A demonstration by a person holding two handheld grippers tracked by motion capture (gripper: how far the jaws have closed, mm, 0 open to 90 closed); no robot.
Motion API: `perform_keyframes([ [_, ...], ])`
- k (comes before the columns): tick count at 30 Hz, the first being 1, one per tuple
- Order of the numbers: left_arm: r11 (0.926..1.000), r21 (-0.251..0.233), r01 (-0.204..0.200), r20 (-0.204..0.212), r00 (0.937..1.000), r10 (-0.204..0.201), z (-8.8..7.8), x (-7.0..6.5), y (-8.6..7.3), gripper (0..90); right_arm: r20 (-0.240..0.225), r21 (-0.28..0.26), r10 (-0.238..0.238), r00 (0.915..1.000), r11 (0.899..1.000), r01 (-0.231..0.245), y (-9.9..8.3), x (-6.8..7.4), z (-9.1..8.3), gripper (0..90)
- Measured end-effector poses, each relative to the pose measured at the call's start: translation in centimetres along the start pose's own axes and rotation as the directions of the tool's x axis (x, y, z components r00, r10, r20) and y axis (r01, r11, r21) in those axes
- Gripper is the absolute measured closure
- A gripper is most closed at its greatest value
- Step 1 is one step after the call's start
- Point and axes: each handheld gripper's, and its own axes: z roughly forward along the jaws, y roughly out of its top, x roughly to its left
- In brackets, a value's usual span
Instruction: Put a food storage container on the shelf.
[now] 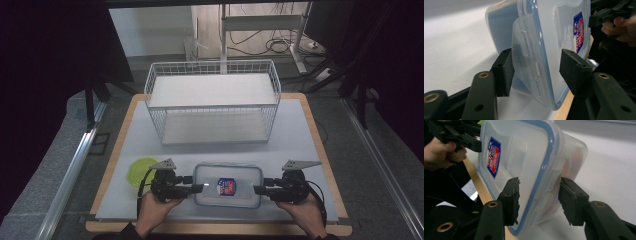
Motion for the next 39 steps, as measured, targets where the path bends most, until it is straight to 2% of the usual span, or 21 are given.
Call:
perform_keyframes([
  [5,0.9999,-0.014,0.008,-0.011,0.9999,-0.009,0.0,-0.3,-0.3,46.2,-0.017,-0.011,0.034,0.9993,0.999,-0.035,-0.2,-0.2,0.1,52.3],
  [7,0.9998,-0.016,0.01,-0.012,0.9999,-0.011,0.0,-0.3,-0.3,46.2,-0.05,-0.016,0.082,0.9954,0.996,-0.083,-0.4,-0.8,0.2,52.6],
  [8,0.9999,-0.012,0.008,-0.015,0.9999,-0.008,0.0,-0.4,-0.3,46.2,-0.05,-0.016,0.082,0.9954,0.996,-0.083,-0.4,-0.8,0.2,52.6],
  [10,1.0,-0.003,0.006,-0.02,0.9998,-0.006,0.0,-0.4,-0.3,45.9,-0.079,-0.013,0.118,0.9899,0.993,-0.119,-0.5,-1.2,0.3,51.9],
  [14,0.9999,-0.002,0.016,-0.016,0.9997,-0.016,-0.1,-0.3,-0.4,45.8,-0.072,0.008,0.126,0.9894,0.992,-0.126,-0.7,-1.2,0.8,47.8],
  [16,0.9997,-0.003,0.025,-0.013,0.9996,-0.025,-0.1,-0.3,-0.4,45.8,-0.063,0.01,0.128,0.9898,0.992,-0.128,-0.6,-1.2,0.9,48.4],
  [18,0.9993,-0.008,0.036,-0.012,0.9993,-0.036,0.0,-0.2,-0.4,45.8,-0.061,0.012,0.153,0.9863,0.988,-0.152,-0.5,-1.2,0.9,49.5],
  [19,0.9991,-0.01,0.042,-0.014,0.999,-0.042,0.0,-0.3,-0.4,45.9,-0.06,0.012,0.18,0.9818,0.984,-0.18,-0.5,-1.2,0.9,49.8],
  [22,0.9988,-0.008,0.048,-0.014,0.9988,-0.048,0.0,-0.2,-0.3,45.8,-0.062,0.016,0.183,0.9811,0.983,-0.183,-0.4,-1.2,0.8,50.3],
  [26,0.9981,-0.007,0.061,-0.007,0.9981,-0.061,0.1,0.0,-0.3,45.9,-0.104,0.025,0.19,0.9762,0.982,-0.188,-0.4,-2.0,0.9,50.6],
  [33,0.9992,0.003,0.04,-0.003,0.9992,-0.04,0.1,0.1,-0.2,45.9,-0.158,0.012,0.197,0.9676,0.98,-0.197,-0.3,-3.1,1.5,41.3],
  [37,0.9975,-0.006,0.071,0.009,0.9975,-0.071,0.1,0.4,-0.3,45.9,-0.154,0.0,0.198,0.968,0.98,-0.201,-0.2,-3.1,1.5,43.9],
  [39,0.9963,-0.013,0.085,0.014,0.9963,-0.085,0.2,0.6,-0.4,45.7,-0.129,-0.012,0.202,0.9709,0.979,-0.205,-0.1,-2.7,1.2,50.5],
])
